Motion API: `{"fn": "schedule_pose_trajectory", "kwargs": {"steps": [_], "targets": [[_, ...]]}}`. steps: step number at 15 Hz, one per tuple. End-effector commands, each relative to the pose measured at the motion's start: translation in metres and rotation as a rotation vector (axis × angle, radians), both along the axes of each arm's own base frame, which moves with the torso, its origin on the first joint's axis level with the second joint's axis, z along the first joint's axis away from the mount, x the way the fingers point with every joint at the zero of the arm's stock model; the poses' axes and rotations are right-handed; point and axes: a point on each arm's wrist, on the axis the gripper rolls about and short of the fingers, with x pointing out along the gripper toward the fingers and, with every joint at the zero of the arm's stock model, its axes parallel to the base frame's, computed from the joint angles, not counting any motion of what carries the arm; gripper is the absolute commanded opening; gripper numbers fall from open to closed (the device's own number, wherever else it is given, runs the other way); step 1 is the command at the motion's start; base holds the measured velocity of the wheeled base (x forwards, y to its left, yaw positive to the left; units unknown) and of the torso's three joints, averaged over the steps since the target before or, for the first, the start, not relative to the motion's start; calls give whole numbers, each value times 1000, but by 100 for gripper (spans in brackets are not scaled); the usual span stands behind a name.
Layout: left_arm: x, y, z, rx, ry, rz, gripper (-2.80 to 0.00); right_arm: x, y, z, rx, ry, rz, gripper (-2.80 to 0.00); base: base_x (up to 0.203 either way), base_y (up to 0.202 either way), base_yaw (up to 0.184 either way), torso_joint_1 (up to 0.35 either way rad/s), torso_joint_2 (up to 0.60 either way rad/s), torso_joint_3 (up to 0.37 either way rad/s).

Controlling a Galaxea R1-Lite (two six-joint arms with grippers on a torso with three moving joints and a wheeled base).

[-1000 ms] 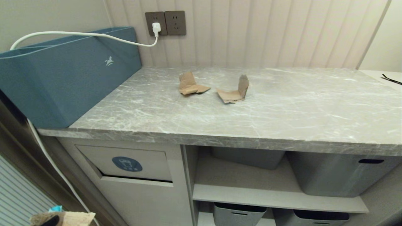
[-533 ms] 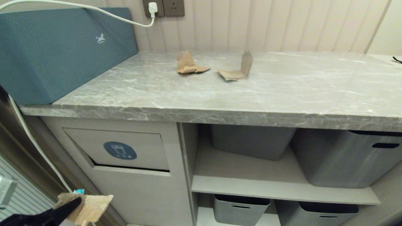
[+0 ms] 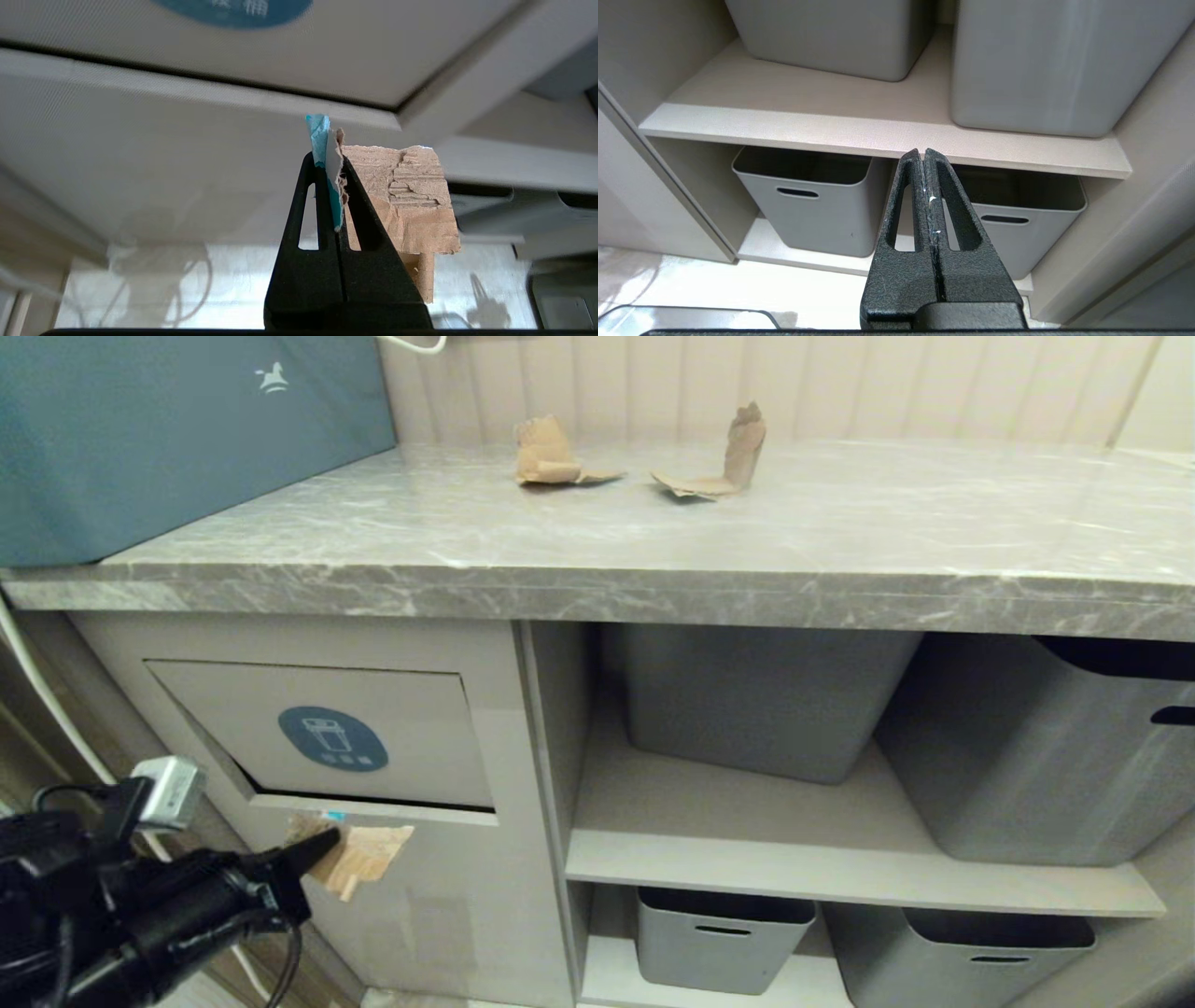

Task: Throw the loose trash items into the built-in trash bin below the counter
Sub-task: Put the garbage in the trash can

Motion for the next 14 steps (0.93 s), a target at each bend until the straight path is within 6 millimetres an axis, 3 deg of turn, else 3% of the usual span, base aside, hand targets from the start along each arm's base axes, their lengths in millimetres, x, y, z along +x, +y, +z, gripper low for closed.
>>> {"fn": "schedule_pose_trajectory", "kwargs": {"steps": [1,7,10,14], "targets": [[29,-4,-20,-8,5,3,-280,0,0,0,-3,-2,1,-280,0,0,0,-13,72,40],[61,-9,-36,-62,-80,12,-280,0,0,0,-3,0,1,-280,0,0,0,-2,8,8],[82,-12,-33,-73,-127,13,-280,0,0,0,-3,0,1,-280,0,0,0,0,0,0],[120,11,-30,-98,-193,109,-280,0,0,0,-3,0,1,-280,0,0,0,0,0,0]]}}
